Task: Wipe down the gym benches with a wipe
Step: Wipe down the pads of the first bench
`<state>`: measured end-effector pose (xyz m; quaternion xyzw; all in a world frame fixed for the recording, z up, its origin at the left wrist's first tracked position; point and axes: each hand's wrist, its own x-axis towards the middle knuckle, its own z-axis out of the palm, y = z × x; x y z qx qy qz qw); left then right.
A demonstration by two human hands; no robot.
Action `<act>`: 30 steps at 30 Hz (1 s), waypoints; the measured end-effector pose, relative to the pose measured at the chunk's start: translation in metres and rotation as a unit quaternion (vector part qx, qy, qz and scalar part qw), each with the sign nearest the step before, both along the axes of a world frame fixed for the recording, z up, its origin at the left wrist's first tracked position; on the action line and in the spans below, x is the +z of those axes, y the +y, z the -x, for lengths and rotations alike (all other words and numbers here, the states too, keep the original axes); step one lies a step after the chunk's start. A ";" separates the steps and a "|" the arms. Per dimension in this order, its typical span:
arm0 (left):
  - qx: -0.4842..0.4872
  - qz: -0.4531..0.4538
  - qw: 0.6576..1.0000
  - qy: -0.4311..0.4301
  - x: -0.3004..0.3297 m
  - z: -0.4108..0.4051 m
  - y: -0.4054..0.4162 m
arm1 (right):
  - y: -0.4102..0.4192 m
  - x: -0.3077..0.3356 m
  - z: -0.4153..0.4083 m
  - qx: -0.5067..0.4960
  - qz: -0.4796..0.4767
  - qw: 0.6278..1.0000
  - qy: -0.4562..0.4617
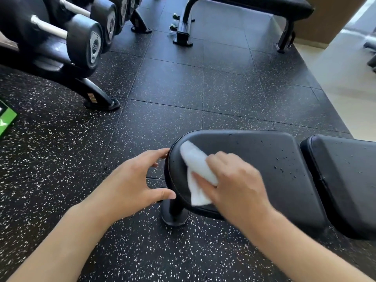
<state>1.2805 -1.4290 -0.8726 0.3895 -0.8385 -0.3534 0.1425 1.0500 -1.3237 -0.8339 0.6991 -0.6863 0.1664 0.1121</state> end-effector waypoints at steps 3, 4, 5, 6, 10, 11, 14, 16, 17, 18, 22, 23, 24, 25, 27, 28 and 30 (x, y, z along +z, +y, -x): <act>0.013 -0.018 1.000 0.020 -0.002 0.001 0.000 | 0.015 -0.015 -0.029 0.116 0.007 0.993 0.011; 0.016 -0.025 0.999 0.023 -0.002 0.001 0.000 | 0.014 -0.016 -0.029 0.126 0.002 0.992 0.010; 0.017 -0.026 0.999 0.020 -0.002 0.001 0.000 | 0.007 -0.015 -0.024 0.115 0.003 0.993 0.006; 0.015 -0.022 1.000 0.014 -0.002 0.002 0.000 | -0.002 -0.012 -0.017 0.084 0.004 0.996 -0.001; 0.018 -0.013 1.000 -0.001 0.000 0.002 0.002 | -0.052 0.001 0.023 -0.082 -0.022 0.994 -0.070; 0.021 -0.012 1.000 -0.002 0.001 0.002 0.004 | -0.060 0.002 0.029 -0.099 -0.027 0.991 -0.082; 0.027 0.001 1.000 -0.002 0.003 0.002 0.011 | -0.066 -0.001 0.015 -0.063 -0.020 0.994 -0.089; 0.037 0.001 0.999 0.003 0.002 0.003 0.018 | -0.059 -0.002 -0.011 0.004 -0.015 0.996 -0.085; 0.046 -0.003 0.999 0.001 0.000 0.004 0.023 | -0.054 -0.005 -0.024 0.032 -0.013 0.997 -0.076; 0.056 -0.006 0.998 -0.004 -0.002 0.006 0.028 | -0.049 -0.008 -0.033 0.050 -0.009 0.997 -0.056; 0.082 -0.011 0.997 -0.009 -0.007 0.011 0.040 | -0.055 -0.009 -0.036 0.032 -0.002 0.998 -0.052; 0.080 -0.005 0.997 -0.010 -0.007 0.011 0.040 | -0.063 -0.007 -0.030 0.010 -0.007 0.997 -0.070; 0.079 0.002 0.997 -0.015 -0.006 0.011 0.039 | -0.072 -0.004 -0.023 -0.017 -0.017 0.996 -0.081; 0.077 0.006 0.997 -0.022 -0.005 0.010 0.039 | -0.079 0.000 -0.016 -0.041 -0.025 0.995 -0.082; 0.073 0.003 0.997 -0.029 -0.002 0.009 0.039 | -0.087 0.003 -0.012 -0.058 -0.027 0.995 -0.070; 0.073 -0.001 0.997 -0.032 -0.001 0.009 0.040 | -0.085 0.002 -0.018 -0.049 -0.026 0.996 -0.063; 0.079 -0.001 0.996 -0.050 0.001 0.007 0.042 | -0.073 -0.002 -0.042 -0.007 -0.020 0.999 -0.039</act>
